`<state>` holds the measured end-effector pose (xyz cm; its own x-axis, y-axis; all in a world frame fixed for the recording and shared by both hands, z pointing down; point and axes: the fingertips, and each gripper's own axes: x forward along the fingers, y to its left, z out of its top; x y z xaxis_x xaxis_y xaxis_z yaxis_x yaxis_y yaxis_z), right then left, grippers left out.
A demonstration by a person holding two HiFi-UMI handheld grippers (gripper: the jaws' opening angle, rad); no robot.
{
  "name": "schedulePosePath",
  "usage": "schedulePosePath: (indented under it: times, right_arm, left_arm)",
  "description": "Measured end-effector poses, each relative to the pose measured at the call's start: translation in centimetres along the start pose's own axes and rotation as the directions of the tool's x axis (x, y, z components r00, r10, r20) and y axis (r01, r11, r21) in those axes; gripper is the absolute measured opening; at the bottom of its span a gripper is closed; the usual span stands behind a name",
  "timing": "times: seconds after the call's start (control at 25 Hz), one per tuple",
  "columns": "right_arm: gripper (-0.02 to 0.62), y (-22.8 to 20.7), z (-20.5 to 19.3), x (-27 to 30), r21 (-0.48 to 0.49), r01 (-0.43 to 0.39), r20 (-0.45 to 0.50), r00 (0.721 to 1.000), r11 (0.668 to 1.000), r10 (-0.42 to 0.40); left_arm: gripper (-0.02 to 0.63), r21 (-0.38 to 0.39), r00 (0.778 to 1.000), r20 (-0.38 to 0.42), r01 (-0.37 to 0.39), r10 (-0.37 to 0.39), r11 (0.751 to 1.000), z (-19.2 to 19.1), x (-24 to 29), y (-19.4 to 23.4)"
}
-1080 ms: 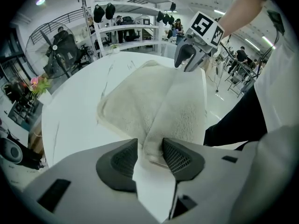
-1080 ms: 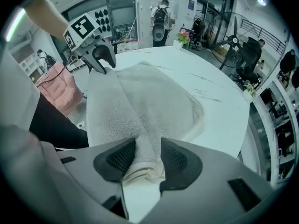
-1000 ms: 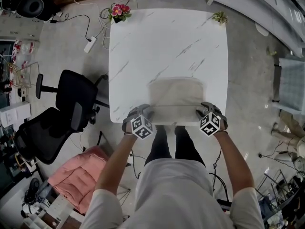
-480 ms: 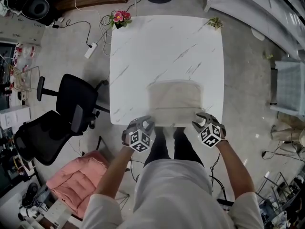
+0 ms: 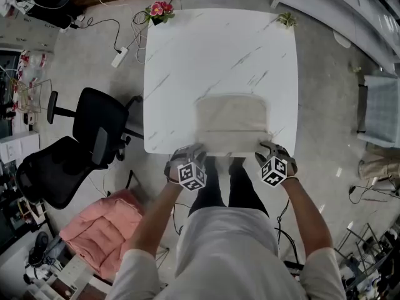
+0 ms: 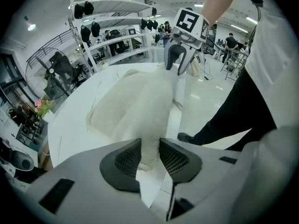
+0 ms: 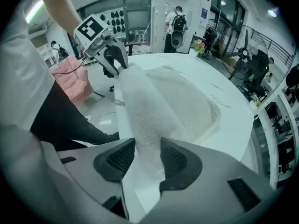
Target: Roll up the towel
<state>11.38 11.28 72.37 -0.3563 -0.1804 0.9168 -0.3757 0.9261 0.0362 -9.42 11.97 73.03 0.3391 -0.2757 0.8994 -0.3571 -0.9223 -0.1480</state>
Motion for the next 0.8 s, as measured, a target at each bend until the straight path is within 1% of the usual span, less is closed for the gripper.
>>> schedulePosePath:
  times: [0.12,0.28,0.36,0.44,0.52,0.8]
  right_arm:
    - [0.181,-0.2,-0.2,1.0,-0.02,0.046,-0.015,0.999,0.999,-0.046]
    - [0.14,-0.4,-0.3,1.4,-0.021,0.107,-0.029,0.994,0.994,-0.108]
    - [0.1,-0.2,-0.4,1.3,-0.019,0.116,-0.028,0.993,0.993,-0.116]
    - [0.078,0.2,-0.5,1.1,-0.015,0.111,-0.023,0.994,0.994,-0.111]
    - [0.071,0.7,-0.7,0.9,-0.012,0.099,-0.02,0.995,0.995,-0.099]
    - [0.069,3.6,-1.5,0.3,-0.011,0.041,-0.032,0.999,0.999,-0.041]
  left_arm:
    - [0.132,0.015,1.0,-0.01,-0.023,0.023,1.0,0.0,0.9,0.6]
    - [0.102,0.013,0.999,-0.011,-0.041,0.041,0.999,0.0,0.8,0.6]
    - [0.087,0.011,0.999,-0.005,-0.044,0.044,0.999,-0.2,0.5,0.3]
    - [0.077,0.01,0.999,0.001,-0.04,0.04,0.999,-0.5,0.2,-0.3]
    - [0.069,0.009,1.0,0.003,-0.031,0.031,0.999,-0.8,0.0,-1.1]
    - [0.066,-0.003,1.0,-0.002,0.031,-0.031,1.0,-1.8,-1.1,-4.1]
